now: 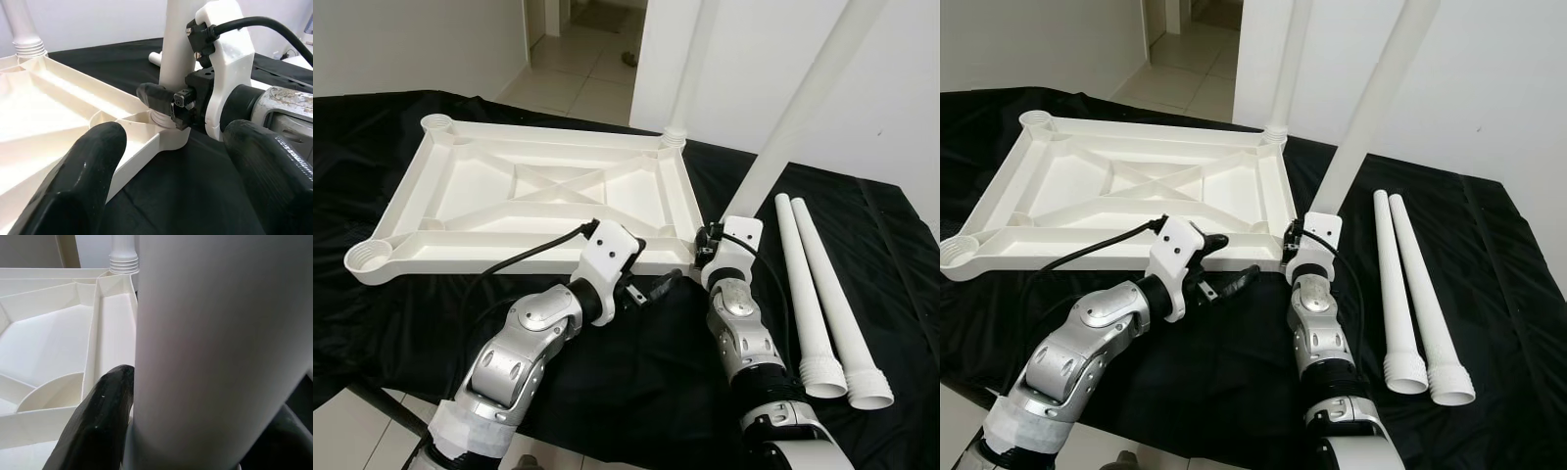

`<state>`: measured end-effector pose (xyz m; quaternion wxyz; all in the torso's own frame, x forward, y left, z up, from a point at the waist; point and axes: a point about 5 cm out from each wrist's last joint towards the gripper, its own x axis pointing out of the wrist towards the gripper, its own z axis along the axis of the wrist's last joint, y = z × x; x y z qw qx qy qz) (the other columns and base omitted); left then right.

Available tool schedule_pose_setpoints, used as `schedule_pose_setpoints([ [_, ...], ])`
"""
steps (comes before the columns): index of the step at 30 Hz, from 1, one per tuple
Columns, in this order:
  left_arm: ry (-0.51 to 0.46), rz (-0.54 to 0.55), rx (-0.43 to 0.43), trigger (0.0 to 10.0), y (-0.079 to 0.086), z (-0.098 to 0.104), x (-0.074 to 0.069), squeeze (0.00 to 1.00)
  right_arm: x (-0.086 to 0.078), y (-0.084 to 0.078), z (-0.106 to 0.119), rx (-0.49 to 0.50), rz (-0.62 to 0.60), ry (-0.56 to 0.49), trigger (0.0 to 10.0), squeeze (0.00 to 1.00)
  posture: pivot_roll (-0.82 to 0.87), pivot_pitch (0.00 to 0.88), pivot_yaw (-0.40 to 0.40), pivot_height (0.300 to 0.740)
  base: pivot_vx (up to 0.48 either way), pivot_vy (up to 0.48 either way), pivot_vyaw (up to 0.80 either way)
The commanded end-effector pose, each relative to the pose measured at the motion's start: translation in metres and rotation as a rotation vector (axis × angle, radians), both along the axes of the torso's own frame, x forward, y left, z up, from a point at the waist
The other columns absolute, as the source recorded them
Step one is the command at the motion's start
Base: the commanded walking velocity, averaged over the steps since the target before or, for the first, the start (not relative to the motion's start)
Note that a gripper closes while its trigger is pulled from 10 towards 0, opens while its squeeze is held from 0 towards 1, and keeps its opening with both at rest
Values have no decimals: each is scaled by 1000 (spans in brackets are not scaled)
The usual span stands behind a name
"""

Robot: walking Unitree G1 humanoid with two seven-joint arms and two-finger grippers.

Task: Building children table

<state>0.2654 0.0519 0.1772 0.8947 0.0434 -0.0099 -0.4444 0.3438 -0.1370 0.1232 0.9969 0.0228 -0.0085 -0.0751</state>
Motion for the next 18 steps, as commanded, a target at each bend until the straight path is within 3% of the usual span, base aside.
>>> schedule_pose_setpoints([
  [1,11,18,4,10000,-1,0,3,0,-2,-6,-11,0,-8,56,10000,0,175,31,-77,740,0,0,0],
  [3,13,22,6,10000,0,0,4,0,-1,-6,-10,-9,-4,53,10000,0,175,31,-77,740,0,0,0],
  [4,9,27,7,10000,1,0,5,0,-1,-7,-7,-11,7,32,10000,1000,176,31,-77,740,0,0,0],
  [15,-13,58,40,10000,5,-4,7,0,-10,-20,3,-29,9,-73,10000,1000,181,33,-76,740,0,0,0],
  [18,-8,79,56,10000,9,-6,10,0,-24,-25,-2,-57,34,-91,10000,1000,180,39,-72,740,0,0,0],
])
